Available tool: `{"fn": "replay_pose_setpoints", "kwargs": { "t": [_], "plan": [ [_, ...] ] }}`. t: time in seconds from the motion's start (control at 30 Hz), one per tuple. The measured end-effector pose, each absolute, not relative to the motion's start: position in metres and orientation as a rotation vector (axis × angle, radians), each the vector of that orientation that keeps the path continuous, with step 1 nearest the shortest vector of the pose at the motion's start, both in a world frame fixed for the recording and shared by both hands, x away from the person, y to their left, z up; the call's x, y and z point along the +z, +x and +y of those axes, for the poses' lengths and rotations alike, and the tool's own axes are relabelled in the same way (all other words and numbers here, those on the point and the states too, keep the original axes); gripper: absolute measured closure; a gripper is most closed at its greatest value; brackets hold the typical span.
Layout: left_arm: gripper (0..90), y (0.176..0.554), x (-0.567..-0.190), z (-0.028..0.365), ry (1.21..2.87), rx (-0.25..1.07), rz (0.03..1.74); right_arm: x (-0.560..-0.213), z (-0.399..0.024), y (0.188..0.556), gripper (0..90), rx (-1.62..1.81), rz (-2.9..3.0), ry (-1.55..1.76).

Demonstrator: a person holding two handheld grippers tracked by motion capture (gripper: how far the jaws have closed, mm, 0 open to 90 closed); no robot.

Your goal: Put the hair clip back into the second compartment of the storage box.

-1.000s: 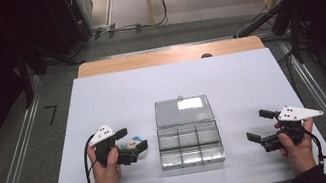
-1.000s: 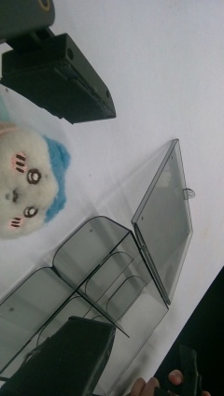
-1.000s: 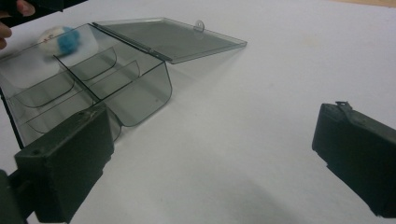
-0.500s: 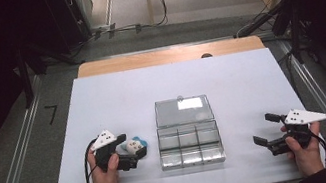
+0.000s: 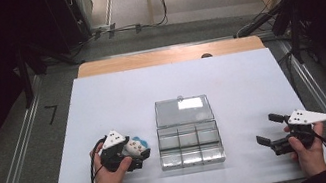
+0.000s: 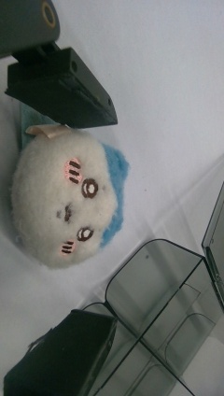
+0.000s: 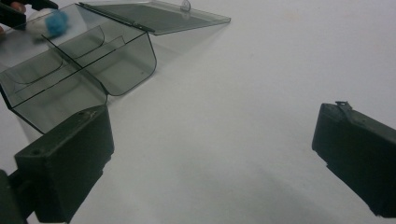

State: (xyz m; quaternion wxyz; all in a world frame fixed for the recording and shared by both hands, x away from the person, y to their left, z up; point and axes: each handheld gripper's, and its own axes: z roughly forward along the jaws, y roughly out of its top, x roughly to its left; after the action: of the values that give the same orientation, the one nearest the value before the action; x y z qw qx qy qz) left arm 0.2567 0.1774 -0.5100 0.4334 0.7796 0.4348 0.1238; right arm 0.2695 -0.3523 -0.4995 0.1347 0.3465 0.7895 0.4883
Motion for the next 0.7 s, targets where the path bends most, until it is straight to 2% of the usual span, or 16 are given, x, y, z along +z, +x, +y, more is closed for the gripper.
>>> {"fn": "replay_pose_setpoints", "kwargs": {
  "t": [0.7],
  "plan": [
    [28.2, 0.2566, -0.5125, 0.1678, 2.026, 0.439, 1.164, -0.5016, -0.3510, 0.2705, 0.0, 1.409, 2.287, 1.027]
  ]
}}
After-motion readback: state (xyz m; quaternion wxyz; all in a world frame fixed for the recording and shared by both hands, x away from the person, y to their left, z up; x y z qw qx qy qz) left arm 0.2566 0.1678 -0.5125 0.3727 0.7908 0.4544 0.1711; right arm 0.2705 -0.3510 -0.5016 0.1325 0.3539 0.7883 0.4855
